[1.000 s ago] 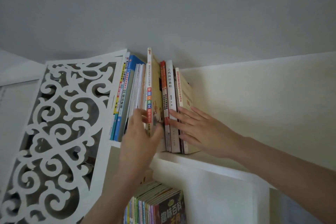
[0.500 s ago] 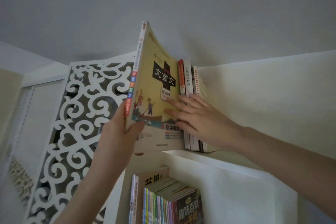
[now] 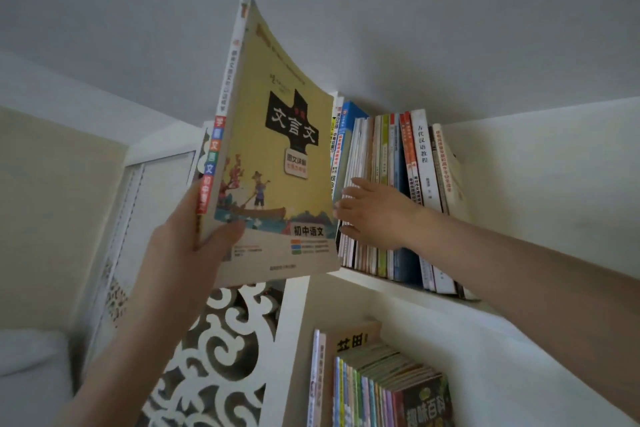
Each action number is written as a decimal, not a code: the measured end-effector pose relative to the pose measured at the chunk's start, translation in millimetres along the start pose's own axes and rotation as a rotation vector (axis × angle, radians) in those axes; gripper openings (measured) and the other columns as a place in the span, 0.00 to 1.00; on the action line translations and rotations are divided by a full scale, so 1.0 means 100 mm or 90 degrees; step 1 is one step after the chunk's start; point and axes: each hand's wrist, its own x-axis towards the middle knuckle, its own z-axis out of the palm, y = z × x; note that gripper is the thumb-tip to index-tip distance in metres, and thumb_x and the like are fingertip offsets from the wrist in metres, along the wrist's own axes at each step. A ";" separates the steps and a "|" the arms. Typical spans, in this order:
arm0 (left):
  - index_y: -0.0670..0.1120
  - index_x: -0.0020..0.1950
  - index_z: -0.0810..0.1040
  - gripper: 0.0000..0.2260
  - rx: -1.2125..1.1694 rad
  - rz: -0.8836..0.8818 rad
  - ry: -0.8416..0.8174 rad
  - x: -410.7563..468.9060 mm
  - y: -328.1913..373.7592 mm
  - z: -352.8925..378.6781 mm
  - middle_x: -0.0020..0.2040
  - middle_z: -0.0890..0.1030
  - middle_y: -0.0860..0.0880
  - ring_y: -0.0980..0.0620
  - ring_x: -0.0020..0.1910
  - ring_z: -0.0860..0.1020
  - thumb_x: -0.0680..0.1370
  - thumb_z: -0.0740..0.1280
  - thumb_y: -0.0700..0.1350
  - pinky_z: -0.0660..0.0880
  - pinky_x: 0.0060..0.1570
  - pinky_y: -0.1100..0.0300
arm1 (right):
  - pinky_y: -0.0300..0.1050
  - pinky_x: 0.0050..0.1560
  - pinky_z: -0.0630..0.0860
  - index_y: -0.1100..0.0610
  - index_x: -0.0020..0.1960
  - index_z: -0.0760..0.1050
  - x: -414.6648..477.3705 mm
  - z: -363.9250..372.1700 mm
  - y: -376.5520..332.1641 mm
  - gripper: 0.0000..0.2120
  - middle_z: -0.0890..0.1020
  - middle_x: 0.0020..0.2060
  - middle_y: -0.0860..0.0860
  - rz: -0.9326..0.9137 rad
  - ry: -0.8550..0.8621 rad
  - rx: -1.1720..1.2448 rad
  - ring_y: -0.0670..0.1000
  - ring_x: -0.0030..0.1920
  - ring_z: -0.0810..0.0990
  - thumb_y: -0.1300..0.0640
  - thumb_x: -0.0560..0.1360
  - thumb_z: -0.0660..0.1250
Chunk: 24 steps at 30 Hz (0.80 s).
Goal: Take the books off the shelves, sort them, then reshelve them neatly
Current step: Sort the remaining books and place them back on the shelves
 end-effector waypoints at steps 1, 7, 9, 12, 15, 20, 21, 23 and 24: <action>0.60 0.55 0.71 0.15 -0.007 -0.005 -0.005 -0.02 -0.02 0.02 0.43 0.80 0.60 0.55 0.42 0.79 0.77 0.65 0.40 0.77 0.35 0.55 | 0.50 0.77 0.44 0.55 0.76 0.60 0.04 0.01 0.00 0.23 0.64 0.74 0.52 0.000 -0.007 -0.003 0.53 0.75 0.58 0.48 0.84 0.45; 0.62 0.52 0.70 0.15 -0.009 0.001 -0.008 -0.01 -0.14 0.10 0.43 0.79 0.61 0.57 0.43 0.78 0.77 0.65 0.40 0.75 0.35 0.59 | 0.51 0.77 0.41 0.55 0.77 0.56 0.15 0.09 0.03 0.23 0.62 0.75 0.51 -0.023 0.019 -0.050 0.53 0.76 0.56 0.50 0.84 0.46; 0.61 0.54 0.70 0.15 0.001 0.014 0.000 0.02 -0.16 0.08 0.43 0.78 0.61 0.57 0.43 0.77 0.77 0.65 0.40 0.73 0.33 0.60 | 0.51 0.77 0.39 0.56 0.76 0.58 0.15 0.11 0.07 0.22 0.64 0.74 0.53 -0.037 0.039 -0.086 0.54 0.76 0.56 0.51 0.84 0.47; 0.57 0.61 0.68 0.16 0.025 0.028 0.013 0.04 -0.18 0.09 0.44 0.76 0.63 0.60 0.43 0.76 0.77 0.64 0.41 0.71 0.32 0.63 | 0.54 0.76 0.45 0.58 0.70 0.69 0.09 0.23 0.15 0.19 0.75 0.66 0.55 -0.080 0.133 -0.065 0.57 0.70 0.68 0.54 0.81 0.56; 0.56 0.63 0.69 0.17 0.023 0.035 0.019 0.05 -0.15 0.17 0.45 0.76 0.63 0.61 0.44 0.76 0.78 0.64 0.41 0.72 0.33 0.64 | 0.60 0.67 0.70 0.58 0.51 0.83 0.01 0.43 0.22 0.12 0.84 0.46 0.54 -0.106 0.309 -0.068 0.59 0.52 0.82 0.58 0.75 0.62; 0.54 0.68 0.67 0.18 0.075 0.075 0.006 0.09 -0.08 0.41 0.46 0.79 0.57 0.61 0.40 0.76 0.79 0.63 0.42 0.73 0.27 0.67 | 0.57 0.66 0.72 0.56 0.47 0.83 -0.15 0.56 0.29 0.16 0.83 0.45 0.52 -0.085 0.364 -0.054 0.57 0.51 0.81 0.54 0.77 0.56; 0.53 0.69 0.67 0.18 0.093 0.084 0.007 0.11 -0.07 0.45 0.45 0.78 0.56 0.61 0.40 0.75 0.79 0.62 0.43 0.74 0.29 0.64 | 0.57 0.66 0.72 0.56 0.47 0.83 -0.16 0.58 0.32 0.17 0.83 0.46 0.53 -0.080 0.373 -0.056 0.57 0.51 0.81 0.54 0.77 0.56; 0.51 0.69 0.66 0.19 0.118 0.087 0.016 0.14 -0.07 0.50 0.42 0.75 0.58 0.62 0.39 0.74 0.79 0.62 0.43 0.73 0.30 0.63 | 0.55 0.65 0.73 0.56 0.47 0.83 -0.17 0.60 0.32 0.17 0.83 0.46 0.53 -0.069 0.381 -0.053 0.57 0.50 0.82 0.53 0.78 0.56; 0.51 0.69 0.66 0.18 0.122 0.087 0.020 0.15 -0.09 0.52 0.41 0.74 0.60 0.62 0.39 0.73 0.79 0.62 0.43 0.72 0.30 0.64 | 0.55 0.65 0.73 0.56 0.47 0.83 -0.17 0.60 0.31 0.18 0.83 0.45 0.53 -0.068 0.385 -0.051 0.57 0.49 0.82 0.53 0.78 0.55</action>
